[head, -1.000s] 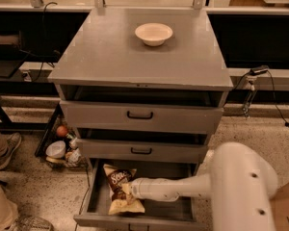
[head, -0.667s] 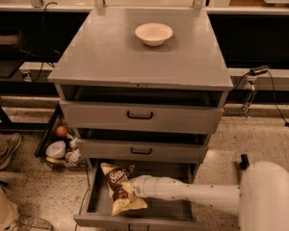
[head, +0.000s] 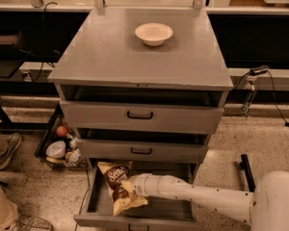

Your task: Pick brown chip bag from bottom drawer and place on counter

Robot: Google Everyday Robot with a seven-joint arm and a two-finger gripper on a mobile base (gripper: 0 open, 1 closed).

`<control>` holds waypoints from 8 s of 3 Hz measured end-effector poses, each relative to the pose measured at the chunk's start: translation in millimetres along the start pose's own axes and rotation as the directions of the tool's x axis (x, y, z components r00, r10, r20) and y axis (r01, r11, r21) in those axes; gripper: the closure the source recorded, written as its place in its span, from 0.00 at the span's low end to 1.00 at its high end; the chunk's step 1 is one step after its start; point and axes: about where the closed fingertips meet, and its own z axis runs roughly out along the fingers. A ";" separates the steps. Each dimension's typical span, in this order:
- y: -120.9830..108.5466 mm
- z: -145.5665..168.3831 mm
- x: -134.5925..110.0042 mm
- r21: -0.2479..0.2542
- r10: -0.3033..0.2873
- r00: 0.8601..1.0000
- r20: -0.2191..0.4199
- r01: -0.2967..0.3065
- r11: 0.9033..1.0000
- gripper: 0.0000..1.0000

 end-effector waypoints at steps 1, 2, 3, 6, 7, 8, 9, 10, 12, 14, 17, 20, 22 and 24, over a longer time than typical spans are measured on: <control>7.6 -27.8 -16.7 -0.043 -0.044 0.997 0.055 0.047 0.998 1.00; 34.3 -91.0 -56.8 -0.068 -0.186 0.971 0.151 0.198 0.978 1.00; 58.7 -155.3 -86.5 -0.038 -0.310 0.925 0.219 0.326 0.945 1.00; 97.1 -247.1 -149.2 0.065 -0.513 0.798 0.317 0.521 0.851 1.00; 112.9 -309.2 -195.4 0.171 -0.633 0.687 0.358 0.618 0.767 1.00; 135.3 -363.1 -247.7 0.261 -0.747 0.558 0.362 0.709 0.656 1.00; 165.0 -403.3 -301.2 0.311 -0.831 0.435 0.348 0.782 0.540 1.00; 164.9 -403.9 -302.5 0.313 -0.831 0.432 0.349 0.783 0.538 1.00; 153.1 -454.7 -413.7 0.434 -0.894 0.253 0.369 0.804 0.407 1.00; 111.2 -484.2 -556.6 0.538 -0.970 0.215 0.116 0.807 0.243 1.00; 0.7 -460.9 -603.6 0.546 -0.926 0.376 -0.040 0.784 0.295 1.00; -37.0 -438.0 -539.5 0.518 -0.872 0.487 -0.042 0.758 0.398 0.81; -32.1 -436.7 -530.2 0.506 -0.873 0.487 -0.020 0.758 0.411 0.34; -13.4 -452.6 -537.2 0.514 -0.892 0.452 0.034 0.757 0.403 0.00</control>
Offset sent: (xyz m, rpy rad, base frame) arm -0.0579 -0.0934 0.2116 0.0960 -0.4423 0.1782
